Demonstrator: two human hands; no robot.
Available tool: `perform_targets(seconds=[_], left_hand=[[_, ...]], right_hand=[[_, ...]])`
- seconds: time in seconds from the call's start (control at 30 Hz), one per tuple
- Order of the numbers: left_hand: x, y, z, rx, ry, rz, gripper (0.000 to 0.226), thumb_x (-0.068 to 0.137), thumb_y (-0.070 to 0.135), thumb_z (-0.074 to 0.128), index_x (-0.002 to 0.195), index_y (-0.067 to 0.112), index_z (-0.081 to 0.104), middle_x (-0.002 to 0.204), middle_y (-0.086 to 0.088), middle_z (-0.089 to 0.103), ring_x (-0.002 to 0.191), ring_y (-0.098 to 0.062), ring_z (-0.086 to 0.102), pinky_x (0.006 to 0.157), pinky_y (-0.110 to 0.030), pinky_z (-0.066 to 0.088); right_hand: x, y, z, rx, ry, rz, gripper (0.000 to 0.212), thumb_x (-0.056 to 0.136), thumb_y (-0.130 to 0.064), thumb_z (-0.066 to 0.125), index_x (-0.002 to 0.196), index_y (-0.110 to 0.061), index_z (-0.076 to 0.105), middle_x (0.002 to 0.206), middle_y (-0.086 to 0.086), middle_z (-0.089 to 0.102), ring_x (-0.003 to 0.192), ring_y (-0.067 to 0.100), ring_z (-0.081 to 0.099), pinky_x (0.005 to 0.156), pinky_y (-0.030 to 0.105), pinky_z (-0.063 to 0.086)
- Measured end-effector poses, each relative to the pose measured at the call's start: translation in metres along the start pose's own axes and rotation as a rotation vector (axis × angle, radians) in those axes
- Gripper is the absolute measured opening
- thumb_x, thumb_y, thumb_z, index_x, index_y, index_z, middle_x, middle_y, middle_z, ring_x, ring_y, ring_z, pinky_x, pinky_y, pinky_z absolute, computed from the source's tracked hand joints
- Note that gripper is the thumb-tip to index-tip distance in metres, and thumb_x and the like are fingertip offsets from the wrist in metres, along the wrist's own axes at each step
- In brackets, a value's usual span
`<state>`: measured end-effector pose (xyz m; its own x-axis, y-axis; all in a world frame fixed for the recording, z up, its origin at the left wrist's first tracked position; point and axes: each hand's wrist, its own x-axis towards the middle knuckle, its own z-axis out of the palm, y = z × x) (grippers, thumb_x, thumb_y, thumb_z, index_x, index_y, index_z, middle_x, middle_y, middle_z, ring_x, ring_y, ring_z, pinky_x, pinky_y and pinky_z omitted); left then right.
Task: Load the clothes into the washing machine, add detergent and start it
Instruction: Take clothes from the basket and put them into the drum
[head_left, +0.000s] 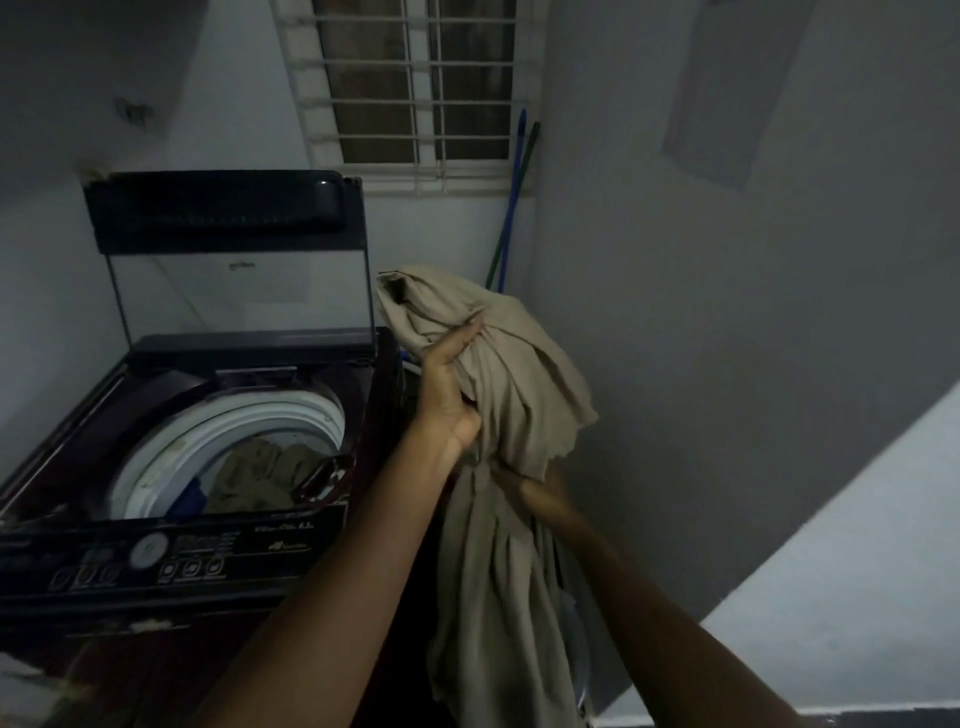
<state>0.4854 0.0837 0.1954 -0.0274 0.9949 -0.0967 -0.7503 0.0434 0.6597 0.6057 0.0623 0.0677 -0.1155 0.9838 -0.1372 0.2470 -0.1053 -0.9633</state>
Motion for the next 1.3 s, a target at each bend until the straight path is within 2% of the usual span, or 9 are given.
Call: perform_targets(seconds=[0.13, 0.23, 0.47, 0.57, 0.77, 0.9, 1.07, 1.2, 1.3], left_hand=[[0.01, 0.026, -0.044, 0.347, 0.154, 0.139, 0.045, 0.077, 0.012, 0.068, 0.12, -0.001, 0.065, 0.111, -0.009, 0.071, 0.096, -0.023, 0.069, 0.086, -0.034, 0.055], [0.004, 0.022, -0.067, 0.872, 0.213, 0.152, 0.057, 0.063, 0.025, 0.074, 0.119, 0.013, 0.067, 0.115, -0.002, 0.071, 0.105, -0.02, 0.067, 0.096, -0.036, 0.053], [0.011, -0.014, -0.069, 1.421, -0.209, 0.04, 0.071, 0.056, 0.043, 0.08, 0.122, 0.022, 0.065, 0.119, 0.002, 0.068, 0.113, -0.015, 0.062, 0.101, -0.04, 0.051], [0.008, -0.018, -0.078, 1.22, -0.413, -0.035, 0.081, 0.056, 0.03, 0.094, 0.129, 0.017, 0.061, 0.128, 0.005, 0.066, 0.122, -0.013, 0.059, 0.107, -0.035, 0.046], [-0.008, -0.032, -0.066, 0.846, 0.112, 0.084, 0.039, 0.077, 0.0, 0.078, 0.113, 0.0, 0.065, 0.114, -0.023, 0.067, 0.108, -0.036, 0.064, 0.068, -0.037, 0.056], [-0.006, -0.031, -0.054, 0.632, 0.206, 0.11, 0.033, 0.078, 0.005, 0.078, 0.103, 0.023, 0.066, 0.103, 0.003, 0.069, 0.098, -0.015, 0.065, 0.073, -0.021, 0.054], [0.001, -0.012, -0.03, 0.446, 0.257, 0.231, 0.069, 0.056, 0.028, 0.084, 0.121, 0.013, 0.066, 0.119, -0.003, 0.07, 0.108, -0.02, 0.067, 0.09, -0.038, 0.056], [0.006, 0.006, -0.014, 0.244, 0.22, 0.215, 0.06, 0.07, 0.033, 0.073, 0.122, 0.004, 0.066, 0.115, -0.013, 0.071, 0.104, -0.028, 0.068, 0.086, -0.039, 0.057], [0.001, 0.002, -0.003, 0.078, 0.16, 0.073, 0.047, 0.091, 0.034, 0.059, 0.126, 0.003, 0.062, 0.113, -0.016, 0.069, 0.102, -0.031, 0.065, 0.09, -0.042, 0.054]], right_hand=[[0.007, -0.007, -0.035, 0.104, 0.331, -0.08, 0.031, 0.095, -0.002, 0.05, 0.126, 0.0, 0.054, 0.119, 0.006, 0.056, 0.111, 0.01, 0.053, 0.083, 0.017, 0.039], [0.016, -0.036, -0.06, 0.169, 0.468, -0.149, 0.016, 0.086, 0.0, 0.057, 0.087, -0.013, 0.067, 0.083, 0.004, 0.067, 0.069, -0.002, 0.059, 0.067, 0.024, 0.049], [0.03, -0.113, -0.052, -0.121, 0.496, -0.212, 0.011, 0.078, -0.018, 0.063, 0.083, -0.027, 0.06, 0.088, -0.002, 0.068, 0.08, 0.017, 0.063, 0.072, 0.03, 0.05], [0.023, -0.131, -0.053, -0.099, 0.14, -0.205, 0.032, 0.063, -0.015, 0.062, 0.093, -0.027, 0.06, 0.103, 0.004, 0.065, 0.096, 0.022, 0.063, 0.089, 0.038, 0.054], [0.004, -0.147, -0.04, 0.197, -0.4, -0.123, 0.048, 0.065, -0.016, 0.05, 0.111, -0.02, 0.064, 0.111, 0.006, 0.066, 0.098, 0.016, 0.062, 0.087, 0.031, 0.051], [0.003, -0.155, -0.042, 0.308, -0.368, -0.155, 0.057, 0.069, -0.027, 0.041, 0.12, -0.011, 0.059, 0.109, 0.005, 0.064, 0.097, 0.02, 0.061, 0.081, 0.029, 0.051], [0.001, -0.103, -0.068, 0.322, -0.176, -0.355, 0.055, 0.076, -0.012, 0.053, 0.13, -0.011, 0.05, 0.127, -0.001, 0.061, 0.119, 0.012, 0.057, 0.096, 0.024, 0.046], [-0.013, -0.044, -0.057, -0.036, -0.204, -0.152, 0.126, 0.054, -0.051, 0.084, 0.152, -0.029, 0.007, 0.152, -0.016, 0.021, 0.136, 0.002, 0.029, 0.112, 0.028, 0.03], [-0.011, -0.017, -0.02, -0.138, -0.183, -0.042, 0.128, 0.053, -0.052, 0.088, 0.151, -0.027, 0.01, 0.15, -0.01, 0.032, 0.132, 0.007, 0.038, 0.11, 0.029, 0.035]])
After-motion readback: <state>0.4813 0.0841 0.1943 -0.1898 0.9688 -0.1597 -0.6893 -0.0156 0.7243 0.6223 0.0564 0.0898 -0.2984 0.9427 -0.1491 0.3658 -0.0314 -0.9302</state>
